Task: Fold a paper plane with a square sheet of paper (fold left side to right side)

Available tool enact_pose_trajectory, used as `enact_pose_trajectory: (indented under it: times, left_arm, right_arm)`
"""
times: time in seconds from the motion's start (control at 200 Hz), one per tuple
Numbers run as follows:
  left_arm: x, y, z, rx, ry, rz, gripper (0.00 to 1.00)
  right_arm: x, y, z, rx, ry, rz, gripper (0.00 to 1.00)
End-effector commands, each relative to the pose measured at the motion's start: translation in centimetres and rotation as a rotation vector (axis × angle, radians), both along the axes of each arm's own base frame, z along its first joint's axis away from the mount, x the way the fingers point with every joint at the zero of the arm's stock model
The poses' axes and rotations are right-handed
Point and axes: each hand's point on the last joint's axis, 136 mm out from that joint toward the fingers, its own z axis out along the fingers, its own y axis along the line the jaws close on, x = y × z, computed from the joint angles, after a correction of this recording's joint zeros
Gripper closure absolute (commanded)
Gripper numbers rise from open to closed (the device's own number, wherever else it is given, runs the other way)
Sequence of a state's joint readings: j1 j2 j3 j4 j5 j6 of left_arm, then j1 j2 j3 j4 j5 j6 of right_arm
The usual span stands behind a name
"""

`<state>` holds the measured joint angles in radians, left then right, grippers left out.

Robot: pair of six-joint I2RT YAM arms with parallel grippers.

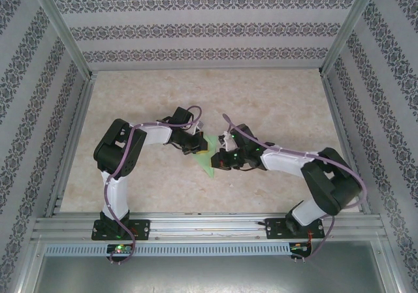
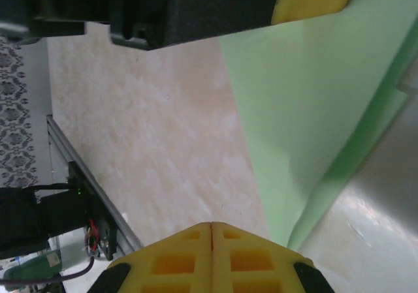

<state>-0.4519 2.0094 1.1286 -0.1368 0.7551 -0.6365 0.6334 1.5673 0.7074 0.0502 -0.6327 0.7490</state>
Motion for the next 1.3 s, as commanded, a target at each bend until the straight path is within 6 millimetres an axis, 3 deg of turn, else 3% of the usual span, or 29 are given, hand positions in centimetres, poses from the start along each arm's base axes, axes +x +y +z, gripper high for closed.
enact_pose_trajectory:
  times: [0.0, 0.21, 0.53, 0.645, 0.894, 1.034, 1.294]
  left_arm:
    - [-2.0, 3.3, -5.2, 0.207, 0.093, 0.063, 1.0]
    - [-1.9, 3.2, -5.2, 0.207, 0.093, 0.063, 1.0]
    - [-1.5, 2.9, -4.5, 0.187, 0.077, 0.071, 1.0]
    - [-0.6, 2.2, -2.8, 0.135, 0.027, 0.086, 0.96]
    - [0.8, 1.5, 3.6, 0.034, -0.157, 0.095, 0.9]
    - [-0.3, 1.4, 5.4, -0.047, -0.188, 0.118, 0.94]
    - [-3.2, -0.2, 4.0, -0.086, -0.132, 0.064, 0.98]
  right_arm:
    - [1.7, 1.1, -0.3, -0.005, -0.039, -0.04, 1.0]
    - [2.1, 0.7, -2.9, -0.066, -0.004, -0.076, 1.0]
    - [0.0, -2.1, -7.3, -0.226, 0.096, -0.077, 1.0]
    - [-0.8, -2.9, -8.5, -0.28, 0.123, -0.073, 1.0]
    - [-2.2, -5.3, -10.5, -0.418, 0.137, -0.038, 1.0]
    - [-2.2, -5.9, -10.7, -0.462, 0.117, -0.018, 1.0]
    - [-2.0, -6.3, -10.6, -0.495, 0.105, 0.0, 1.0]
